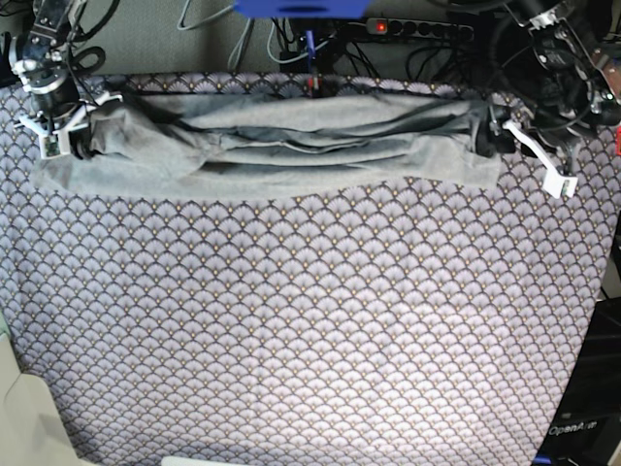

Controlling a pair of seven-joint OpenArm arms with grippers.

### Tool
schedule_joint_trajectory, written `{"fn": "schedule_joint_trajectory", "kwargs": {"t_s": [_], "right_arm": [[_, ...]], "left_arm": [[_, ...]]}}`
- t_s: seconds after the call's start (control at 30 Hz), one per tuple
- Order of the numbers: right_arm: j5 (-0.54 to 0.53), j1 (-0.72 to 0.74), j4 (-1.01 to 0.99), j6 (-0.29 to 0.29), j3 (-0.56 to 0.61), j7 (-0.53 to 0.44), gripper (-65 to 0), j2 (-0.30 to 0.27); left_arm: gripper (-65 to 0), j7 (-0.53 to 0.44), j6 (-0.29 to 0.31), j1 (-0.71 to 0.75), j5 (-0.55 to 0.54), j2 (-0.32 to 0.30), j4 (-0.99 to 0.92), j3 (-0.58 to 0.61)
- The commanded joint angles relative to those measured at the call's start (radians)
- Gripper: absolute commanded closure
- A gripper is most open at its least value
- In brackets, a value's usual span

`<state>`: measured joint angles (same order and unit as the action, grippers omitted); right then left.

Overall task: Fold the T-shirt properly
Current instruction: 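Release the strip end and regrasp it with the left gripper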

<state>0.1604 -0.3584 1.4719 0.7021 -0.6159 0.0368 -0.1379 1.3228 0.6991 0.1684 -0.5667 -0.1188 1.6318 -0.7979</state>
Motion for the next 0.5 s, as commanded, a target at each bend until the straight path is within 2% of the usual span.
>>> {"fn": "schedule_joint_trajectory", "kwargs": {"t_s": [0.0, 0.2, 0.33, 0.47], "right_arm": [[-0.011, -0.001, 0.017, -0.004, -0.006, -0.024, -3.0, -0.015], [-0.011, 0.0, 0.017, -0.004, -0.006, -0.024, -3.0, -0.015], [-0.011, 0.002, 0.017, -0.004, -0.006, -0.024, -3.0, -0.015], [-0.011, 0.002, 0.017, -0.004, -0.006, -0.024, -3.0, -0.015]], "left_arm": [[-55.7, -0.015, -0.001, -0.007, -0.016, -0.012, 0.02, -0.002], [-53.1, -0.015, -0.001, -0.017, -0.016, 0.001, 0.008, 0.039], [-53.1, -0.015, -0.001, -0.014, -0.014, 0.034, 0.008, 0.099], [-53.1, -0.015, -0.001, -0.014, -0.014, 0.066, 0.008, 0.102]]}}
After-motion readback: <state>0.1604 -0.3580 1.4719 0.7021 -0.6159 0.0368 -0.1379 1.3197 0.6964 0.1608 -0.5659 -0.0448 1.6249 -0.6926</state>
